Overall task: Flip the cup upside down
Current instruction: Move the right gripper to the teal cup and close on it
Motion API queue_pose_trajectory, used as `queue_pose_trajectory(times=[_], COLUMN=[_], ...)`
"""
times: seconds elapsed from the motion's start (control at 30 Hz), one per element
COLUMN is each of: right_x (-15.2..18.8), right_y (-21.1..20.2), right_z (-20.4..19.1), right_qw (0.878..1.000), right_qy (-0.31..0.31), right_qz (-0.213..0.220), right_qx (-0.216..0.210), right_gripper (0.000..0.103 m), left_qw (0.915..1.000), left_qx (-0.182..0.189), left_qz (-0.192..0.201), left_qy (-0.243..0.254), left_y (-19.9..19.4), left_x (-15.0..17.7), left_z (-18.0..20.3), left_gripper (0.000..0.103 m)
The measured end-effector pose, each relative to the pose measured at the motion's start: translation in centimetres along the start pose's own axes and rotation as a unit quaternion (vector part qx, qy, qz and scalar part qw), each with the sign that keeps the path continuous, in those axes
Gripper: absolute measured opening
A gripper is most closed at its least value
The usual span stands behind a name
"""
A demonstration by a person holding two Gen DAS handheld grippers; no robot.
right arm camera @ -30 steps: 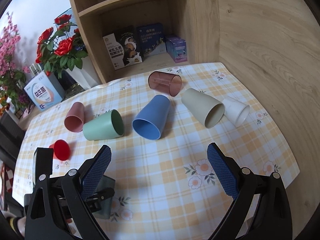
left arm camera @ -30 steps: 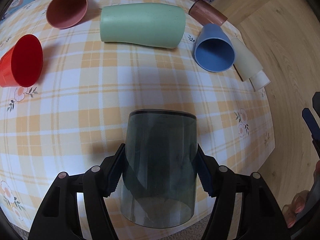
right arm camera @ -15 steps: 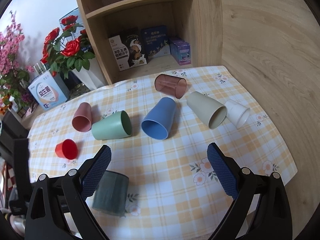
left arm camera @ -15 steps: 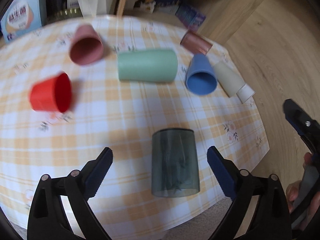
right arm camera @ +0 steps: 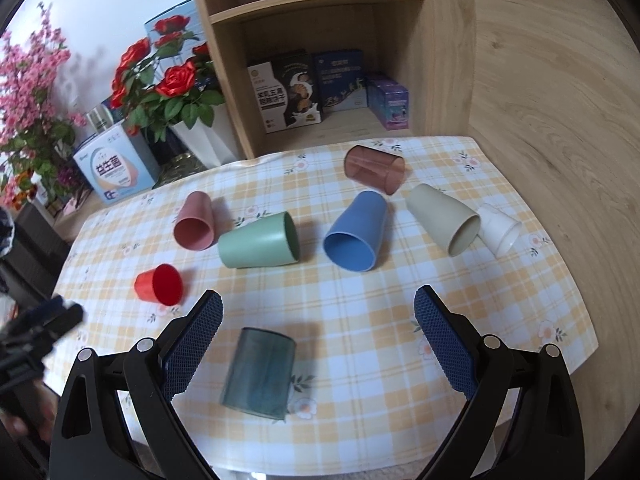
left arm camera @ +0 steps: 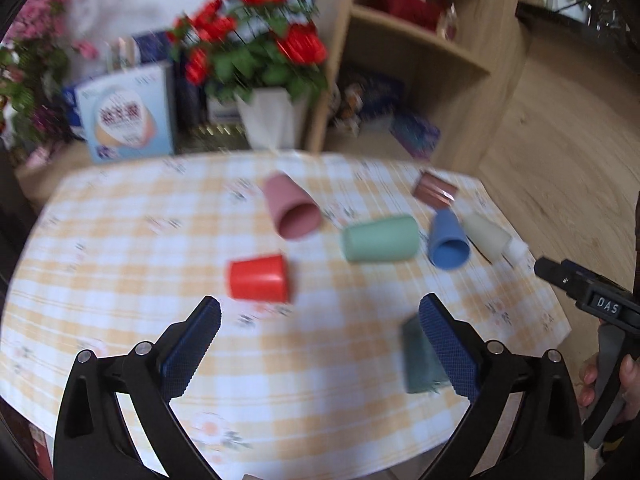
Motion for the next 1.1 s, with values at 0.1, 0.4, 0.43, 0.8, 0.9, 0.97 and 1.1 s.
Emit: queue_pose_trajectory(times=[0.1, 0.4, 0.43, 0.8, 0.9, 0.97, 1.1], right_x=[0.1, 0.4, 0.4, 0.8, 0.9, 1.1, 1.2], right_y=[0.1, 0.5, 0.6, 5.4, 7.1, 8.1, 10.7], right_z=[-1.1, -3.9, -4.0, -3.8, -3.7, -3.8, -4.0], right_qw=[1.000, 0.999, 0.999, 0.993, 0.990, 0.988, 0.979], right_qy=[-0.011, -0.039, -0.039, -0.034, -0.035, -0.034, -0.018], right_qz=[-0.004, -0.014, -0.018, -0.096, -0.122, -0.139, -0.190], right_qx=[-0.002, -0.025, -0.027, -0.052, -0.053, -0.060, -0.074], right_gripper=[0.093, 0.094, 0.094, 0.094, 0.093, 0.093, 0.093], left_qw=[0.9997, 0.9940, 0.9934, 0.9889, 0.9889, 0.9890, 0.9896], left_qx=[-0.015, -0.062, -0.063, -0.073, -0.074, -0.075, -0.076], left_qz=[0.021, 0.078, 0.079, 0.085, 0.084, 0.083, 0.073], left_qy=[-0.003, -0.045, -0.055, -0.098, -0.097, -0.097, -0.098], left_y=[-1.7, -5.7, -5.8, -6.0, -5.9, -5.7, -5.1], left_x=[0.3, 2.1, 2.3, 4.1, 4.3, 4.3, 4.6], left_z=[-1.9, -7.8, -8.4, -11.4, -11.4, -11.3, -11.4], left_gripper=[0.097, 0.097, 0.097, 0.097, 0.097, 0.097, 0.097])
Point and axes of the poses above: each gripper's, at about its wrist camera, not at the fingertips, and y roughly the way its jaws point, z to its right, x to its underside, the point moved 2 cm from there along y, roughly the way its jaws point, and after that the axes turned 5 degrees about -z, right-handed, at the moved point
